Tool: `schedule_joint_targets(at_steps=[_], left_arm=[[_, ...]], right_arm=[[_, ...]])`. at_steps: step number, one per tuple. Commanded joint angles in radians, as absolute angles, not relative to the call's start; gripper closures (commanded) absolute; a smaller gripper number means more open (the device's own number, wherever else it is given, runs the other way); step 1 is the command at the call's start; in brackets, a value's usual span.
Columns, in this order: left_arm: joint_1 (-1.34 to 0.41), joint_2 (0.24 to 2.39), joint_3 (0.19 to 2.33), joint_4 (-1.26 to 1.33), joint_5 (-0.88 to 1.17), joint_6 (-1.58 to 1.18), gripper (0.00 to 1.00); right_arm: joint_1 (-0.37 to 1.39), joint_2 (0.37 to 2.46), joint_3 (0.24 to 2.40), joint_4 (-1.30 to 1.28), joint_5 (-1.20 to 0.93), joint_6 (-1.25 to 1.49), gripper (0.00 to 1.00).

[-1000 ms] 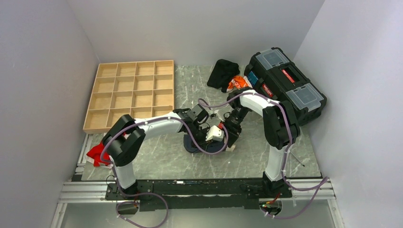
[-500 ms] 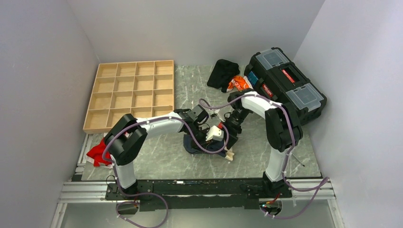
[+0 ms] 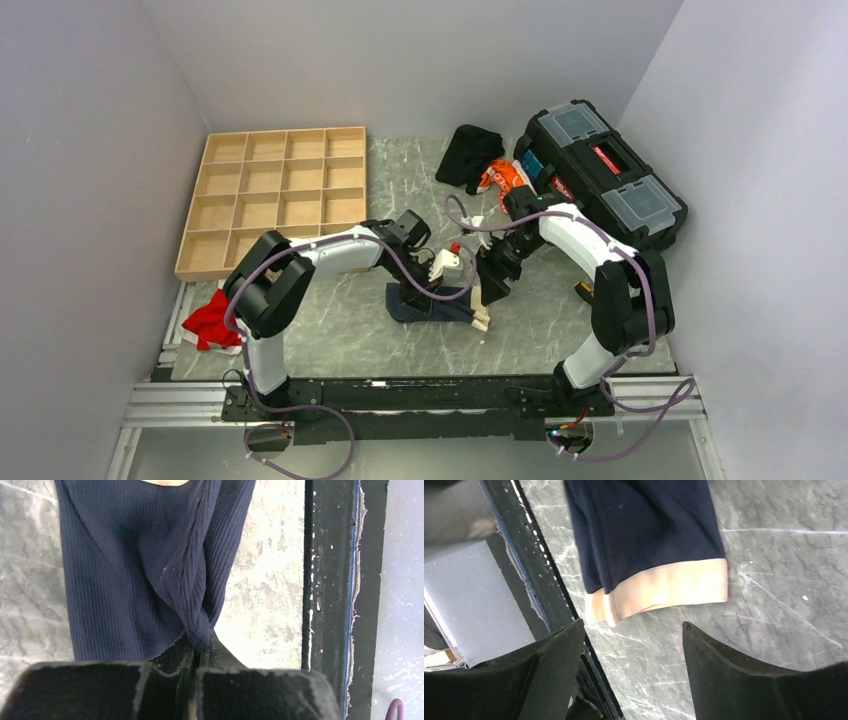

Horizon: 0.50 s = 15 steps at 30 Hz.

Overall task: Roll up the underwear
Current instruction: Fold the underwear at the center of the board.

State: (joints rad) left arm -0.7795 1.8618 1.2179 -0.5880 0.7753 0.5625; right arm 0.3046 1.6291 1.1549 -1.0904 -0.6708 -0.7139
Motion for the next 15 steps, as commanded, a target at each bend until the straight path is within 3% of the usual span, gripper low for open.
schedule_joint_targets(at_steps=[1, 15], left_arm=[[-0.759, 1.864, 1.235, -0.597, 0.85, 0.544, 1.0], [-0.692, 1.922, 1.261, -0.627, 0.984, 0.497, 1.0]], right_arm=[[0.305, 1.577, 1.128, -1.065, -0.739, -0.712, 0.26], [0.309, 1.506, 1.07, -0.997, -0.824, -0.714, 0.23]])
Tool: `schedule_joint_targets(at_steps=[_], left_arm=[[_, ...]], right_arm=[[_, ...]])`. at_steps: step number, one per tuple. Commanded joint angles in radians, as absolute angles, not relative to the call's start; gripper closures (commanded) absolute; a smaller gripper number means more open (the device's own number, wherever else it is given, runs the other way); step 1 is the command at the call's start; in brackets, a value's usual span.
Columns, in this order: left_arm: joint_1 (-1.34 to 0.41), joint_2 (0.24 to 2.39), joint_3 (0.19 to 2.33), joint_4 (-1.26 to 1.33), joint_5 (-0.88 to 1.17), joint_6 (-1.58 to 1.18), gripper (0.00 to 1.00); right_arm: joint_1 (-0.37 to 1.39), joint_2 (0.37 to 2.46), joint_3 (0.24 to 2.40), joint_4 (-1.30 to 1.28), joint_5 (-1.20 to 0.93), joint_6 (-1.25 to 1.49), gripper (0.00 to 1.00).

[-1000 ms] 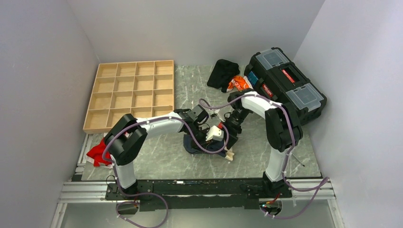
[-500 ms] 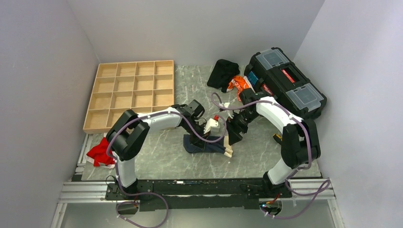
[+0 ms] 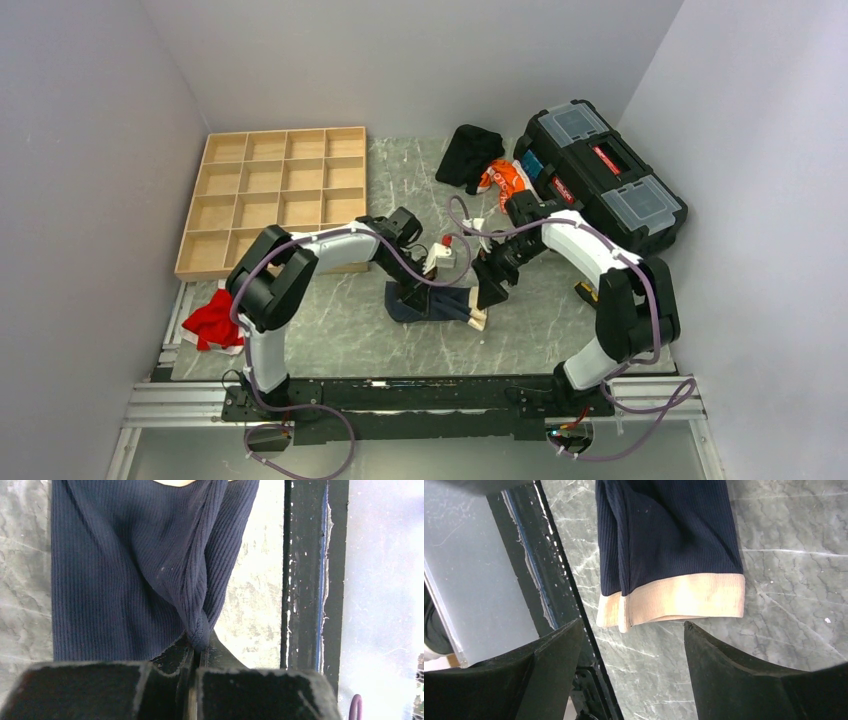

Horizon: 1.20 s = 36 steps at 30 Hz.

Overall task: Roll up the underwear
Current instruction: Fold the underwear at the center of the board.

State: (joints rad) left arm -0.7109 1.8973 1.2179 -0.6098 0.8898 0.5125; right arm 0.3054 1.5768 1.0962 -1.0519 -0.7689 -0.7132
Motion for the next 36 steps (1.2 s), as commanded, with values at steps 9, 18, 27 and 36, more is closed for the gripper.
schedule_joint_targets(at_steps=[9, 18, 27, 36], left_arm=[[-0.674, 1.962, 1.287, -0.652, 1.014, 0.483, 1.0], [-0.664, 1.988, 1.309, -0.666, 1.045, 0.478, 1.0], [-0.653, 2.008, 1.319, -0.675, 1.068, 0.474, 1.0], [-0.639, 2.02, 1.324, -0.671, 1.067, 0.462, 1.0]], right_arm=[[0.392, 1.43, 0.979, -0.888, -0.744, -0.66, 0.21], [0.496, 1.383, 0.914, -0.783, -0.605, -0.604, 0.19], [0.545, 1.387, 0.903, -0.79, -0.577, -0.605, 0.19], [0.573, 1.398, 0.92, -0.844, -0.609, -0.629, 0.19]])
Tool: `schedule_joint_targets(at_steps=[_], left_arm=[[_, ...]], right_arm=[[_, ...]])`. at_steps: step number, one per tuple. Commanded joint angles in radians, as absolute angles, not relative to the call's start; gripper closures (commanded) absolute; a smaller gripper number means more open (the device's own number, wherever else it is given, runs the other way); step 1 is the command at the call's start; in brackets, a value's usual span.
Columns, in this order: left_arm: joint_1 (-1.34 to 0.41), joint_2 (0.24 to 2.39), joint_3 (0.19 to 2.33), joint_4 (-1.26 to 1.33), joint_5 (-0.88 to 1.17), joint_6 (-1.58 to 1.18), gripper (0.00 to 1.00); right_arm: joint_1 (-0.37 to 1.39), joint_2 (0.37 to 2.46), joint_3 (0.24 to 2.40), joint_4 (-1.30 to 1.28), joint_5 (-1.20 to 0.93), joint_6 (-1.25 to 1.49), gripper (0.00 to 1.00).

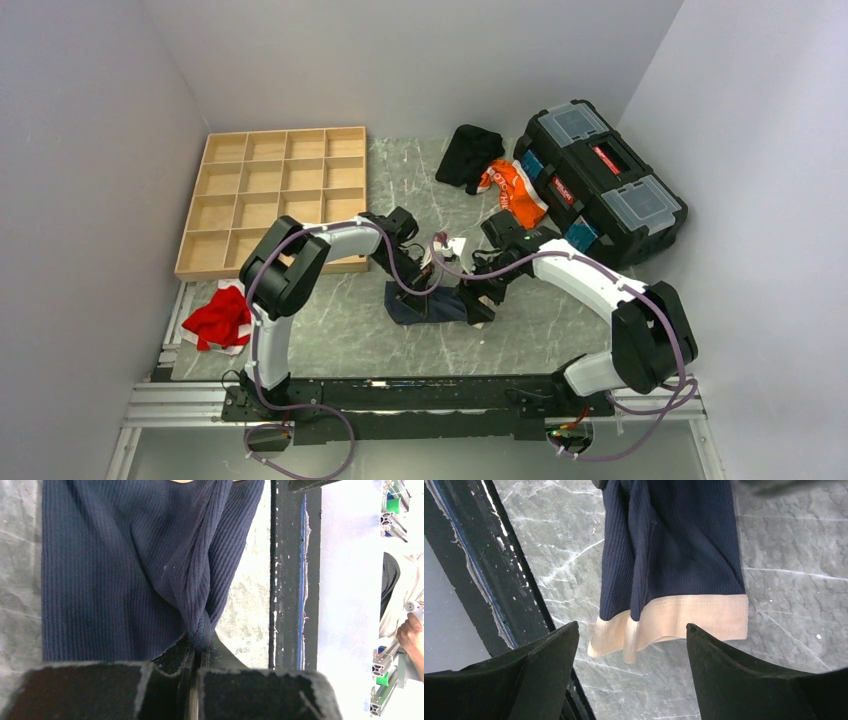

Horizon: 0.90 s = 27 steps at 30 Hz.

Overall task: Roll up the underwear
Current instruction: Fold the underwear at the center of the board.

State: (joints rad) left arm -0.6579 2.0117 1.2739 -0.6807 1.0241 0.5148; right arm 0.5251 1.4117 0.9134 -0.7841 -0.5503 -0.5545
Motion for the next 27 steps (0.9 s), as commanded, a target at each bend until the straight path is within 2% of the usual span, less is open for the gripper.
schedule_joint_targets(at_steps=[1, 16, 27], left_arm=[[-0.639, 2.02, 1.326, -0.671, 1.068, 0.462, 1.0], [-0.625, 2.046, 1.35, -0.678, 1.102, 0.45, 1.0], [-0.624, 2.038, 1.35, -0.698, 1.109, 0.472, 1.0]], right_arm=[[0.575, 1.399, 0.921, -0.85, -0.616, -0.632, 0.19], [0.62, 1.414, 0.902, -0.859, -0.577, -0.633, 0.19], [0.624, 1.467, 0.893, -0.759, -0.438, -0.598, 0.26]])
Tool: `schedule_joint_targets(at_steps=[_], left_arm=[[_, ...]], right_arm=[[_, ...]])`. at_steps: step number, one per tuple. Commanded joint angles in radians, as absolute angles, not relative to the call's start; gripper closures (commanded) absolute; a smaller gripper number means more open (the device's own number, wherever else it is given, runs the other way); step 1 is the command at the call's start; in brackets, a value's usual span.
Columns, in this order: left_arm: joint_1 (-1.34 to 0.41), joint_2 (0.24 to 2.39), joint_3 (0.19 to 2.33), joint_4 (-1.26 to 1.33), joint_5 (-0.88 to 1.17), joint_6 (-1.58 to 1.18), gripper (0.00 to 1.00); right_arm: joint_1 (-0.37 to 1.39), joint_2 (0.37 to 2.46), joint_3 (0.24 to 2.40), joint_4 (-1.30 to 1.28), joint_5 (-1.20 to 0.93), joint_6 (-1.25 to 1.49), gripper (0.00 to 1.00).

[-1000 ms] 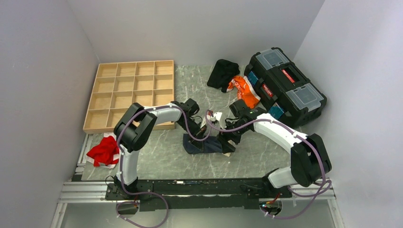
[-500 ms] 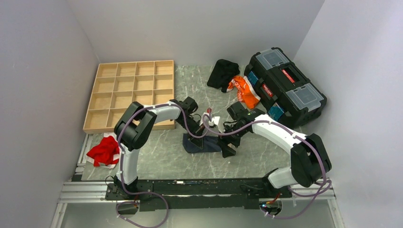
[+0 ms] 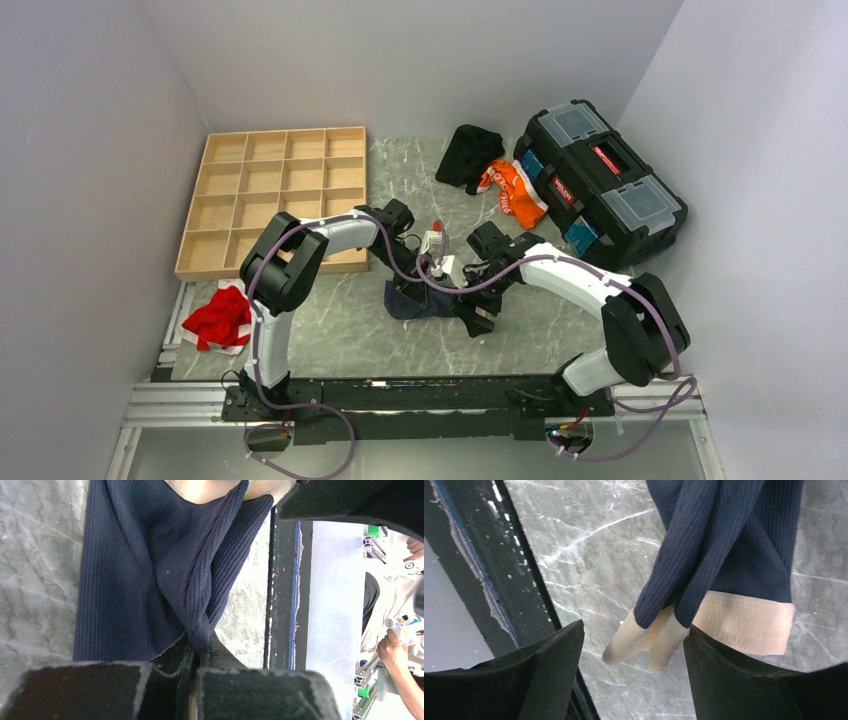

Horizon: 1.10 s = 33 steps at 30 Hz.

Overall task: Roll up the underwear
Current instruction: Fold the underwear at the center of the board.

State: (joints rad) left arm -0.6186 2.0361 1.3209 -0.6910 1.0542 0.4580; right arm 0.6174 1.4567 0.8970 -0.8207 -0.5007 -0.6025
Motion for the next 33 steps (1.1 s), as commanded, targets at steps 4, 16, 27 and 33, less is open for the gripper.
schedule_joint_targets(at_steps=[4, 16, 27, 33], left_arm=[[-0.625, 2.04, 1.352, -0.712, 1.114, 0.493, 1.0], [-0.634, 2.038, 1.347, -0.737, 1.124, 0.536, 1.0], [-0.652, 2.058, 1.36, -0.759, 1.133, 0.558, 1.0], [-0.652, 2.054, 1.358, -0.76, 1.146, 0.56, 1.0]], right_arm=[[0.622, 1.466, 0.895, -0.747, -0.415, -0.598, 0.27], [0.612, 1.463, 0.928, -0.752, -0.468, -0.612, 0.28], [0.602, 1.437, 0.972, -0.778, -0.465, -0.629, 0.28], [0.601, 1.47, 0.943, -0.763, -0.485, -0.634, 0.28]])
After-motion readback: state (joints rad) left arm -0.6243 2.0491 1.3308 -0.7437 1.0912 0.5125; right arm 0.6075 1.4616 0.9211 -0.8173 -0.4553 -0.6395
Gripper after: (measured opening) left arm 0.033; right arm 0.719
